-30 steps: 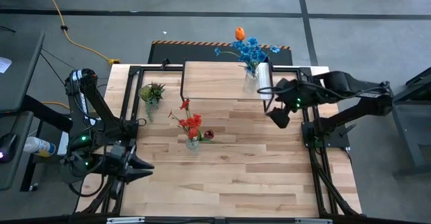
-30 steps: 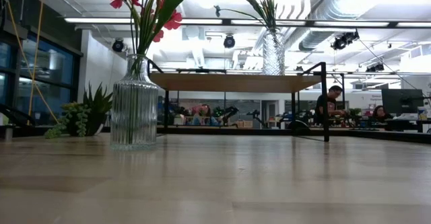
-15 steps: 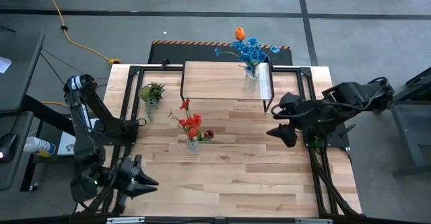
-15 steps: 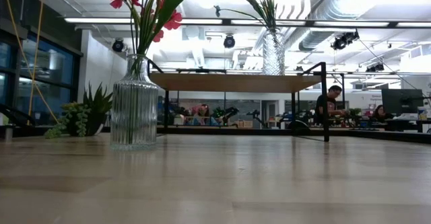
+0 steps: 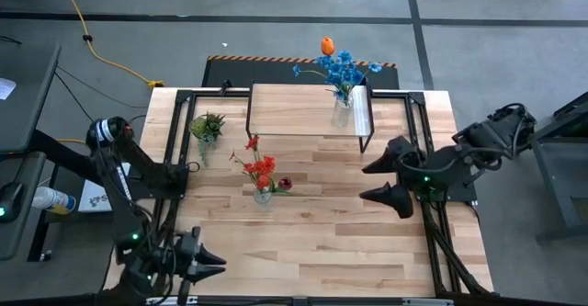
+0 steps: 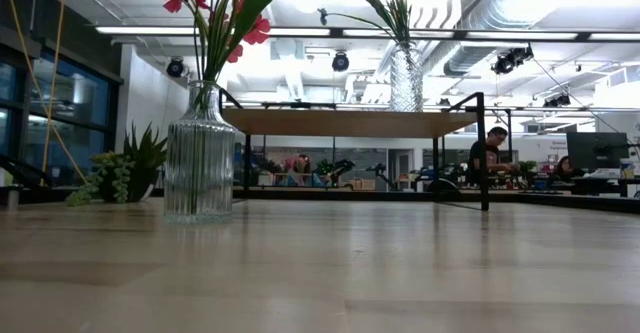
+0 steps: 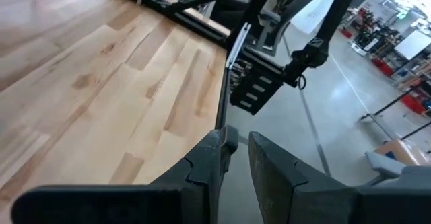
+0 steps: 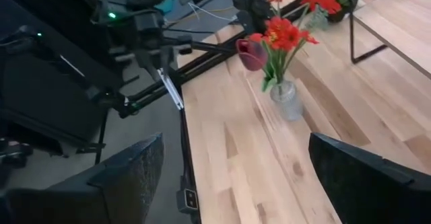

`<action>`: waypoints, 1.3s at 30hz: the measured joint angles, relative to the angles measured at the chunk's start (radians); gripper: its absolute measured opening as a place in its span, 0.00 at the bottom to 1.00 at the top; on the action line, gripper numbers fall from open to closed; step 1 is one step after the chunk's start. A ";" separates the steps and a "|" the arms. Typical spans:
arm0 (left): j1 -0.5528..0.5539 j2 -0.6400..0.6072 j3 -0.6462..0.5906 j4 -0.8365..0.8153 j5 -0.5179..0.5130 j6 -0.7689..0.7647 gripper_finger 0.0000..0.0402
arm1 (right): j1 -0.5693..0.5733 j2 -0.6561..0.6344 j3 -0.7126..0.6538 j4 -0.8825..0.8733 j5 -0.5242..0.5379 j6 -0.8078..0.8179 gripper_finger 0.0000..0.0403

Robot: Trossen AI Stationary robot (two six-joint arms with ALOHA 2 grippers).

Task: Pick and place flowers into a vace then onto a shelf
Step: Put the transparent vase with flowers on the shelf

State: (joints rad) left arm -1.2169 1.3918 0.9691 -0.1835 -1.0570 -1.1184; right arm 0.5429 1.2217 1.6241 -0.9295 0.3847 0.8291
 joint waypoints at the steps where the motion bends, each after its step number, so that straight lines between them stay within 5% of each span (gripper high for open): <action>1: 0.000 0.012 0.000 0.000 0.000 -0.008 0.28 | 0.009 0.001 0.000 0.005 0.006 0.000 0.89; 8: 0.038 0.086 0.000 -0.043 0.014 -0.093 0.28 | 0.057 0.010 0.000 0.014 0.074 -0.001 0.89; 27: 0.225 0.210 0.001 -0.328 0.257 -0.340 0.28 | 0.083 0.023 -0.001 0.015 0.085 -0.024 0.89; 39: 0.222 0.292 0.000 -0.430 0.203 -0.514 0.28 | 0.083 0.023 -0.001 0.015 0.084 -0.046 0.89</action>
State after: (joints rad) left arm -0.9947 1.6833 0.9695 -0.6139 -0.8540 -1.6323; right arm 0.6258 1.2446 1.6230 -0.9150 0.4683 0.7834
